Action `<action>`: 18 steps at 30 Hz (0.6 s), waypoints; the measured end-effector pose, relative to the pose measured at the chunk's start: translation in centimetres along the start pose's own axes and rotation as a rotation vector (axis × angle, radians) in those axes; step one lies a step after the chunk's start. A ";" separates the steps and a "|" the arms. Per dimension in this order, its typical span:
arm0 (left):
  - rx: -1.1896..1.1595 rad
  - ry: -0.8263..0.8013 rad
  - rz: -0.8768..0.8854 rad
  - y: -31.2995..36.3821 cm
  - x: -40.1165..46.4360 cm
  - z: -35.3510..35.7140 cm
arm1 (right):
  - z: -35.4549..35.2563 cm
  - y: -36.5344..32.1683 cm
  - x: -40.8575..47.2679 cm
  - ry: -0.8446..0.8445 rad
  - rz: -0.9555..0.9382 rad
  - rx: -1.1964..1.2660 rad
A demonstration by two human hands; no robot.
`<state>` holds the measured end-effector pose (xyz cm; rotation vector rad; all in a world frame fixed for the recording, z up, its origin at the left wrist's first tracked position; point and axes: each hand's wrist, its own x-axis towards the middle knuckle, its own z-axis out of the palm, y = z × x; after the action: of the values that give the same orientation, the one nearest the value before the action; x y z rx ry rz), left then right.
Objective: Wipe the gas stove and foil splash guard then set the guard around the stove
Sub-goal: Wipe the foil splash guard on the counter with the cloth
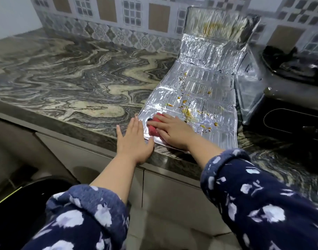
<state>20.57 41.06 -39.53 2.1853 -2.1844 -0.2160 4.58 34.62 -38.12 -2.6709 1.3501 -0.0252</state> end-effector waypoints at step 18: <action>0.008 -0.134 -0.144 1.3 -0.1 -1.6 | -2.0 3.3 0.8 -0.062 -0.065 0.026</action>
<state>19.48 41.03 -37.79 2.4014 -2.0948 -0.3702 2.30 31.78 -36.66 -2.6698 1.2356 0.0322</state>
